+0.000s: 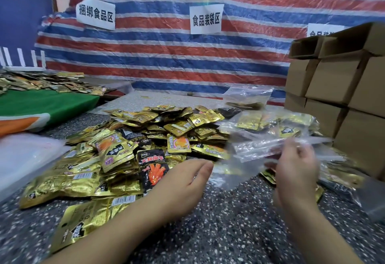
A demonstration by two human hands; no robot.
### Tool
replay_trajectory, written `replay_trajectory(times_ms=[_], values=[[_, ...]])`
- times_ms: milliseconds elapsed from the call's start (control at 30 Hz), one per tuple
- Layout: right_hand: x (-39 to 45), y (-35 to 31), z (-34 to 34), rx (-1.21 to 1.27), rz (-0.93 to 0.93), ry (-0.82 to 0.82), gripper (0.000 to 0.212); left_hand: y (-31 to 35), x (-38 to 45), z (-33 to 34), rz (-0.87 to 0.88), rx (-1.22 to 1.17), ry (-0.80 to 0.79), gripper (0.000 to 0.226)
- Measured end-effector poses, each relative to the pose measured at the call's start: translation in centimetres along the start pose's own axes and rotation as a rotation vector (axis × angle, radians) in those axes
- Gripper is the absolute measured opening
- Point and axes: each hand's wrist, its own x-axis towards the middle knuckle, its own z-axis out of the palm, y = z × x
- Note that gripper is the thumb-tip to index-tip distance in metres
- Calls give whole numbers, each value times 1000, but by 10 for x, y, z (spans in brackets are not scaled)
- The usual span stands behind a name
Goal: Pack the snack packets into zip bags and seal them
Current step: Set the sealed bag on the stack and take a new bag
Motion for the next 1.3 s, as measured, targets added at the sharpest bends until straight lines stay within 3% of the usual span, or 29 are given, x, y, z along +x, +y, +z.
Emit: replay_trajectory(times_ms=[33,100,167,267,333,433,600,767,1033,1233,1300], values=[[0,-2,-2,-143,-287,70,24,-1,0,0,-4,-2,17,48],[-3,-1,0,-413,-712,26,19,-1,1,1,4,-39,87,41],[-10,6,9,-615,-844,-159,20,0,2,0,34,-90,174,42],[-23,14,22,-794,-881,-428,20,1,3,-2,75,-132,227,29],[-30,20,26,-851,-866,-584,20,0,4,-2,72,-130,193,18],[-34,26,24,-706,-670,-753,27,-1,3,0,69,-128,102,14],[-36,26,24,-418,-216,-687,19,-3,4,1,70,-169,106,12],[-34,24,27,-267,-20,-707,20,-6,4,-1,137,-53,108,16],[-33,18,21,-184,12,-836,19,-7,3,-3,149,37,108,30],[-32,14,21,-254,-89,-894,20,-7,2,-3,194,-1,62,14],[-32,12,19,-201,-58,-925,18,-6,1,-3,222,-2,24,18]])
